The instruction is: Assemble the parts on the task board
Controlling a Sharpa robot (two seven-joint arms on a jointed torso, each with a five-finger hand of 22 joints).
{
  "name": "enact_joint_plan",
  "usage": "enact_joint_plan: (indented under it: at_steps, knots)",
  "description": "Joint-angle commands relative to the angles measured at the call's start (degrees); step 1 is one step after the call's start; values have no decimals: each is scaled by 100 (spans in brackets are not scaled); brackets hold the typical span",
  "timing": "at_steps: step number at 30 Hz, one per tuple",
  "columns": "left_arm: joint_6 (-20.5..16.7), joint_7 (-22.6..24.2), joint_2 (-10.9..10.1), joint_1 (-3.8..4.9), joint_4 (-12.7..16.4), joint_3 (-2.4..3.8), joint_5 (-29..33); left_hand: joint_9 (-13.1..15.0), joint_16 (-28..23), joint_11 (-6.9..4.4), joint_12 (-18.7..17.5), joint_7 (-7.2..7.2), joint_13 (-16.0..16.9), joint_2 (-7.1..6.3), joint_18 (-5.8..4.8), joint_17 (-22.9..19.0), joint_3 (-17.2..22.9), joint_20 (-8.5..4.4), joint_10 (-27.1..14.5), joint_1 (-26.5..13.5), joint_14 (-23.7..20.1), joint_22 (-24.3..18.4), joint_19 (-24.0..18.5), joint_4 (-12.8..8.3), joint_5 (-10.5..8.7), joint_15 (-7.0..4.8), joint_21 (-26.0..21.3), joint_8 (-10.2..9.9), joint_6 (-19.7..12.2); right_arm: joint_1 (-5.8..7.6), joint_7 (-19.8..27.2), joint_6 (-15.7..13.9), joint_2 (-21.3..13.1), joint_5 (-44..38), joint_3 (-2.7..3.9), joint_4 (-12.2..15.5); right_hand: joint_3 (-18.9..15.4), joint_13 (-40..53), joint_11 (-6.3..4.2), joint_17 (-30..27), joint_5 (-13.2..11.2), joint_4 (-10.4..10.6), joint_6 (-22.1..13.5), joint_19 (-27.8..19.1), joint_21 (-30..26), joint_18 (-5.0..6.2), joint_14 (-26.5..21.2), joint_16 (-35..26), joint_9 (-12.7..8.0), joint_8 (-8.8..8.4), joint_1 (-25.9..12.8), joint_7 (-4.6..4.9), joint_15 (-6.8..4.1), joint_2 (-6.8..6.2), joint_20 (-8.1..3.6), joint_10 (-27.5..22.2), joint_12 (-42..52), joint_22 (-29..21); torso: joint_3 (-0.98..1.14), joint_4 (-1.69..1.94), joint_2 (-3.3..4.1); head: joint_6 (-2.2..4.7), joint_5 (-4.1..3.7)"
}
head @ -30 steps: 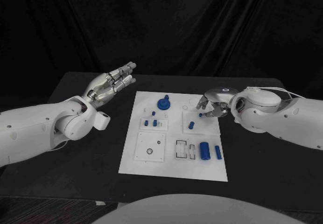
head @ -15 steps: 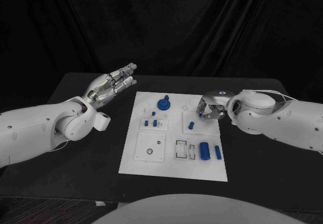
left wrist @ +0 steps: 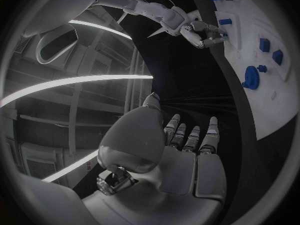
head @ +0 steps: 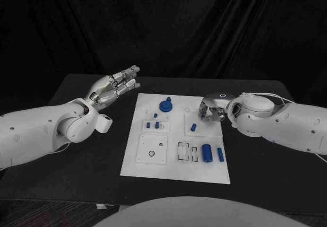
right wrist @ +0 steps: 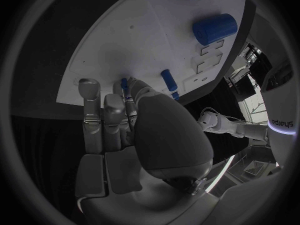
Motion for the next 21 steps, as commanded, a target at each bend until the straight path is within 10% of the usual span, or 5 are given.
enact_joint_plan:
  at_steps: [1,21]
  knots:
    - [113,178,18,-12,-5,6,50,9,32,52,43,13,10,-5,66,11,10,14,17,85,25,51,69,-54,72,44,43,43,80,-87,50,-27,13,-36,-35,-62,69,-19,0,5,35,-36,77,45,42,22,41,19,15,35,101,8,25,5,3,93,34,477,0,-12,-2,-1,27]
    - [165,70,86,-42,-94,6,50,42,79,110,76,135,15,20,53,30,32,36,40,242,117,153,259,-152,310,99,111,104,397,-17,230,-624,-224,-35,-34,160,186,-118,-9,-5,-10,-212,255,77,278,-3,54,15,46,27,238,74,19,-13,-11,452,0,514,-11,-2,-20,-1,92]
